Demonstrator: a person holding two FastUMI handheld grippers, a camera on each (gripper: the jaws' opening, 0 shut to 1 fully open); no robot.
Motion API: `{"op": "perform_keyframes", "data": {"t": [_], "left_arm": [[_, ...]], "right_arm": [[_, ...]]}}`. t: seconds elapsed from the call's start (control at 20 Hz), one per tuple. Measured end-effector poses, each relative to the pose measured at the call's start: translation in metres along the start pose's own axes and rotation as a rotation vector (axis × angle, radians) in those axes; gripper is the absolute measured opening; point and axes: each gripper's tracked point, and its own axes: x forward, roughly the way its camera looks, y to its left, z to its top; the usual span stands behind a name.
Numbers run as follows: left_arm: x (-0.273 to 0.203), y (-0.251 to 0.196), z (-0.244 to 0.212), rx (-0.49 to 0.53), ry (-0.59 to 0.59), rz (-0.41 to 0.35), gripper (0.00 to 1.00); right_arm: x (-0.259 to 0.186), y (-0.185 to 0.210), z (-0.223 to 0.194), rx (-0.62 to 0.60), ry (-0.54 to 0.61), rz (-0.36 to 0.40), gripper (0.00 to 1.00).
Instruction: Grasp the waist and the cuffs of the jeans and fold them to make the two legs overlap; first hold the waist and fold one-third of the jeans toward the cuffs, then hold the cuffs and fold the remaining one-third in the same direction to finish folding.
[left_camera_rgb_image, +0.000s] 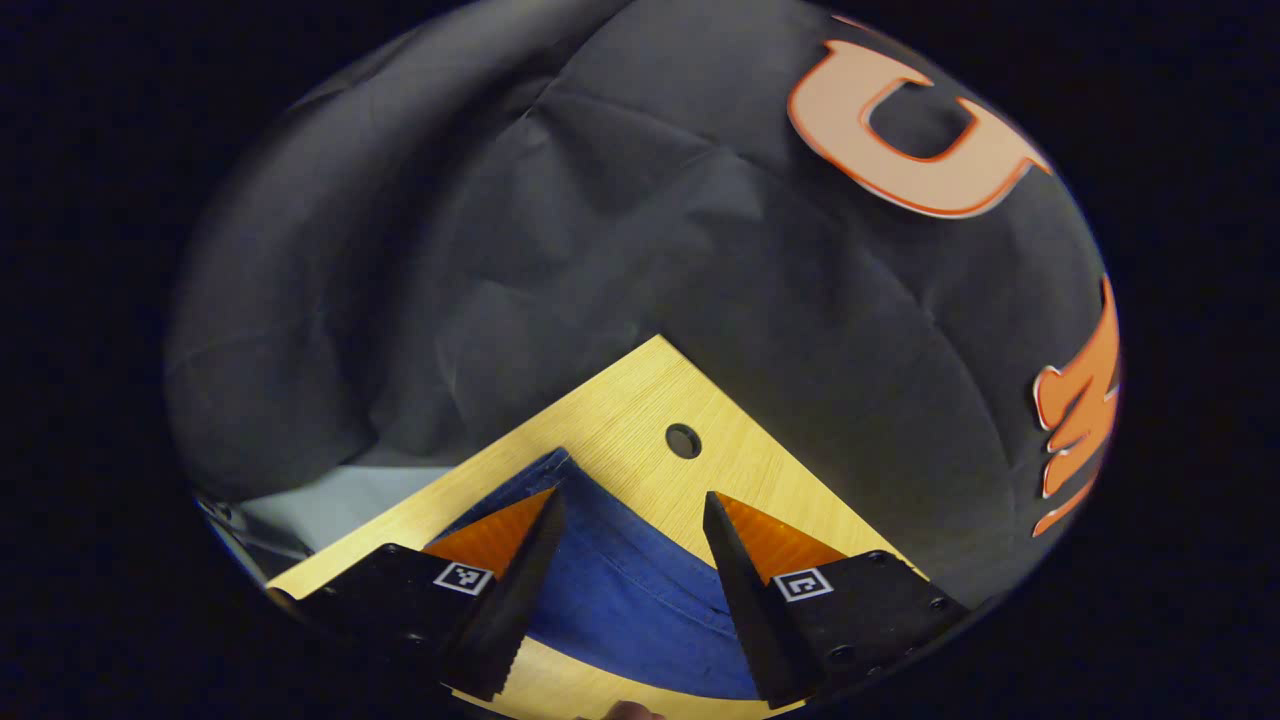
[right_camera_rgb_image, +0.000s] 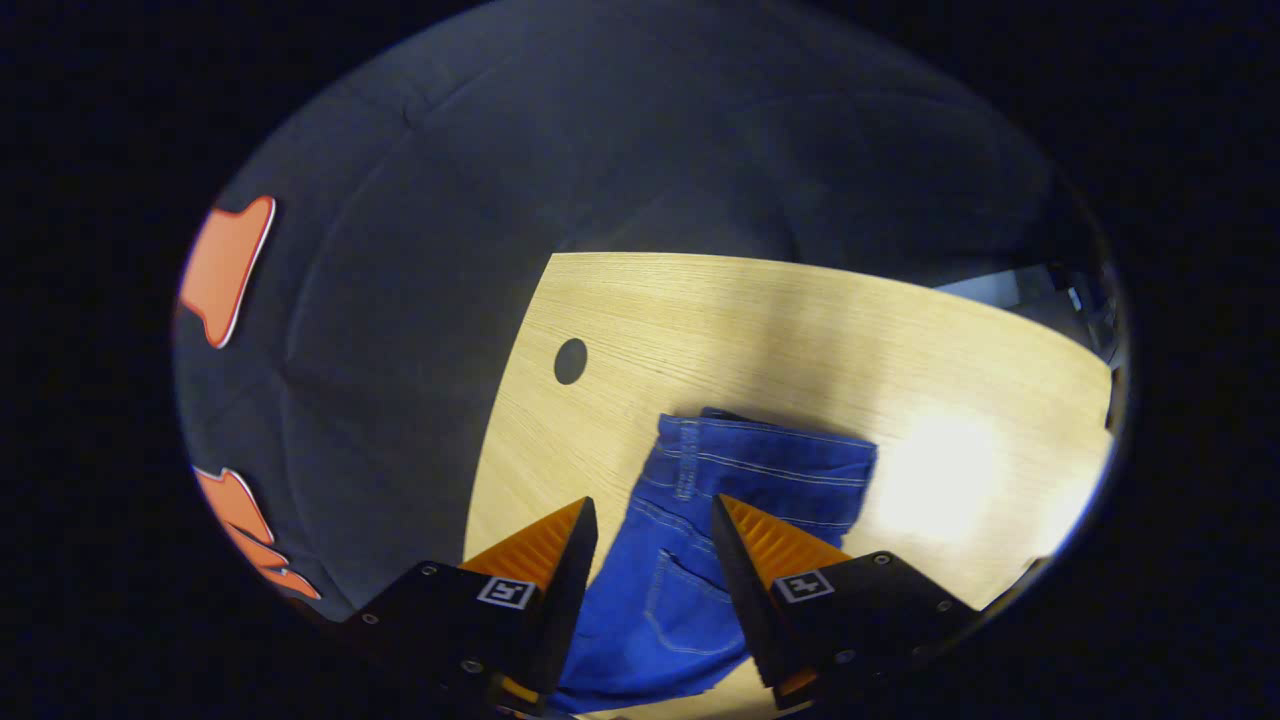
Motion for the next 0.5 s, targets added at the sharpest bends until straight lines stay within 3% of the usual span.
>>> {"op": "perform_keyframes", "data": {"t": [0.05,0.1,0.15,0.2,0.25,0.5], "left_arm": [[-0.002,-0.007,0.000,0.038,-0.031,-0.011,0.84],[-0.007,-0.012,0.003,0.078,-0.061,-0.024,0.93],[-0.014,-0.018,0.003,0.120,-0.095,-0.041,0.93],[-0.020,-0.024,0.002,0.162,-0.122,-0.059,0.93],[-0.025,-0.032,-0.002,0.194,-0.132,-0.079,0.95],[-0.033,-0.045,-0.005,0.347,-0.204,-0.127,0.97]], "right_arm": [[-0.003,-0.010,-0.004,-0.038,-0.008,-0.026,0.83],[-0.005,-0.017,-0.007,-0.070,-0.014,-0.043,0.86],[-0.005,-0.022,-0.011,-0.096,-0.017,-0.054,0.80],[-0.005,-0.025,-0.014,-0.115,-0.018,-0.068,0.92],[-0.007,-0.031,-0.014,-0.125,-0.016,-0.086,0.96],[0.003,-0.058,-0.027,-0.100,0.012,-0.140,0.98]]}}
